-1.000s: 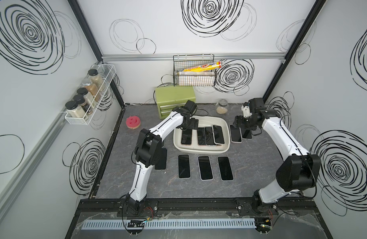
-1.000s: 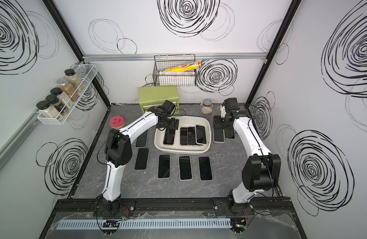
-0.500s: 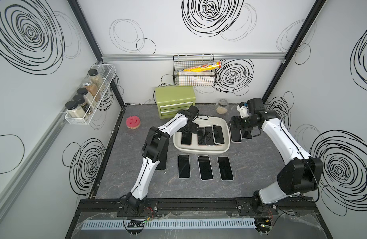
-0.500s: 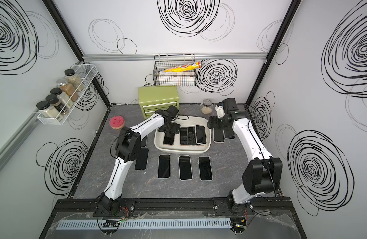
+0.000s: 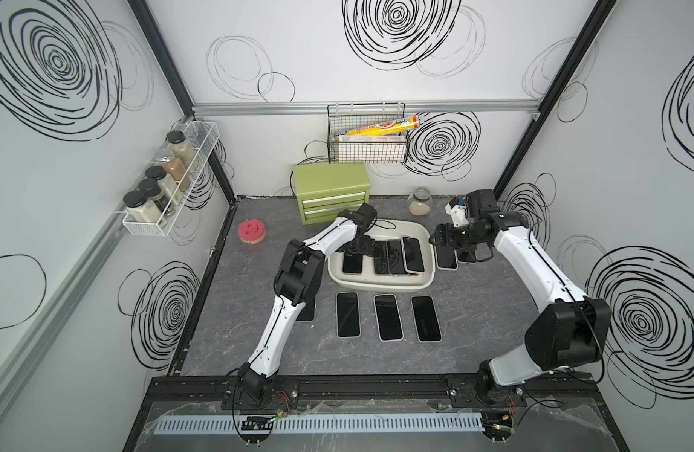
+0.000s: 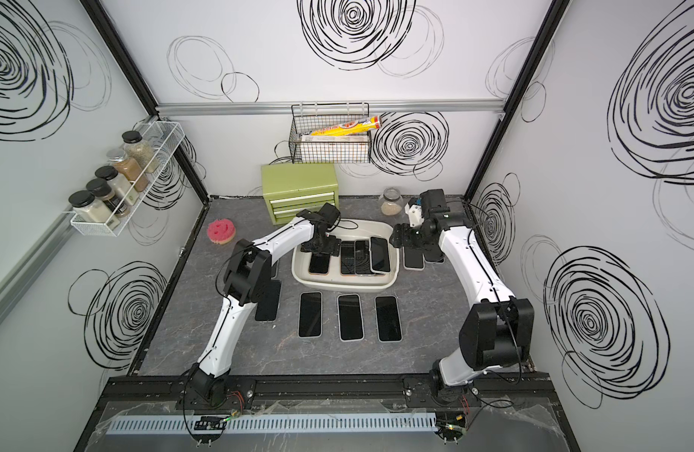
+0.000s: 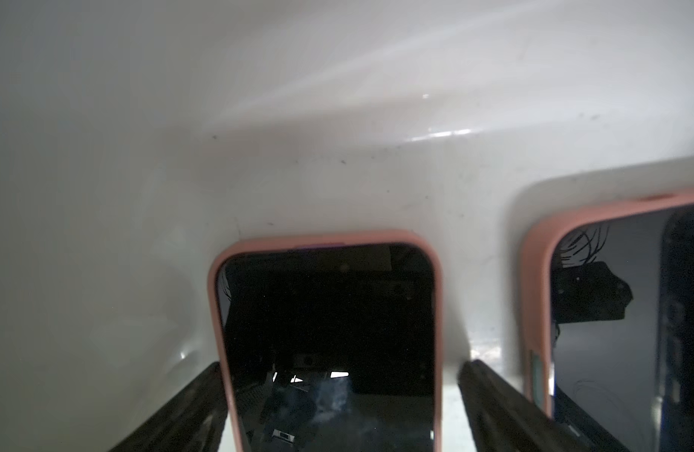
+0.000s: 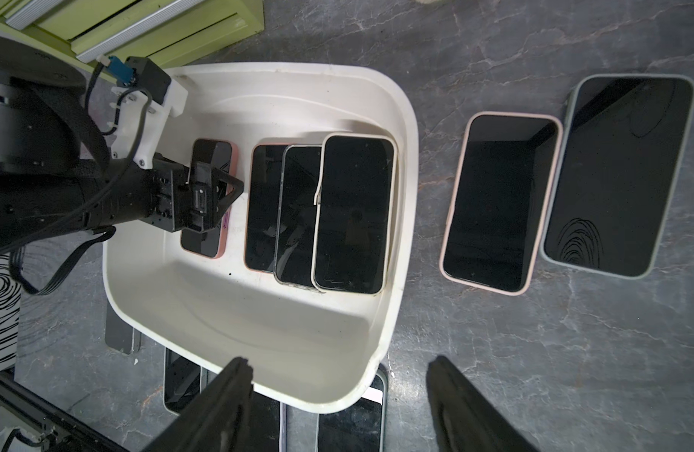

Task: Take the phone out of the storage box
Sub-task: Pick up the phone from the storage box.

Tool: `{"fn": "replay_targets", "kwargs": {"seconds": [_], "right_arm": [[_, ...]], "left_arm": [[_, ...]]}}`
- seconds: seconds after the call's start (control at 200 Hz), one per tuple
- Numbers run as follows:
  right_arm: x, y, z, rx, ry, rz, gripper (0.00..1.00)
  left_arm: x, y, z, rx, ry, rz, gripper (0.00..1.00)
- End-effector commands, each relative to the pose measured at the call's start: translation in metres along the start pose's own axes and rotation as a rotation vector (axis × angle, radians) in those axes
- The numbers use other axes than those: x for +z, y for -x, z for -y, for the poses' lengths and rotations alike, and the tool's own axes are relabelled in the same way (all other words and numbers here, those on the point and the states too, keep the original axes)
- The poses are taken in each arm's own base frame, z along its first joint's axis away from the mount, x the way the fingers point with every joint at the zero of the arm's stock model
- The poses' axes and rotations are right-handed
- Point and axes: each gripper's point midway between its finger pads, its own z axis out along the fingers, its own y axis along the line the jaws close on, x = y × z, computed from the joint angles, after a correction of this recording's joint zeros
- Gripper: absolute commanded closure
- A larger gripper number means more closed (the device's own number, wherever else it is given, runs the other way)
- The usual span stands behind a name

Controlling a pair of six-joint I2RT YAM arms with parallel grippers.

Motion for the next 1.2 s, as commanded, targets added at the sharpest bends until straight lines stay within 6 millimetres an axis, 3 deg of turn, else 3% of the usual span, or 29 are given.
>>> {"fn": "replay_targets", "kwargs": {"seconds": [0.0,0.19,0.401,0.536,0.756,0.956,1.192], "right_arm": [[-0.005,-0.006,-0.011,-0.017,0.035,0.004,0.26],[-0.001,-0.018,-0.017,-0.02,0.052,-0.016,0.26],[0.007,-0.033,-0.02,-0.005,0.07,-0.041,0.26],[0.017,-0.047,-0.043,-0.025,0.153,-0.079,0.26],[0.033,-0.074,-0.089,0.009,0.411,-0.127,0.25],[0.041,-0.07,-0.119,0.068,0.598,-0.053,0.25],[0.072,-0.053,-0.135,0.015,0.6,-0.021,0.25]], "left_arm": [[0.024,-0.02,-0.005,0.023,0.042,-0.066,0.14],[0.031,-0.027,-0.007,0.028,0.043,-0.085,0.27],[0.019,-0.019,-0.009,0.029,0.041,-0.047,0.4],[-0.007,-0.002,-0.008,0.009,0.014,0.018,0.46],[-0.068,0.026,0.003,-0.06,-0.115,0.132,0.5],[-0.098,0.03,0.006,-0.11,-0.223,0.154,0.53],[-0.117,0.027,0.002,-0.142,-0.296,0.144,0.56]]}}
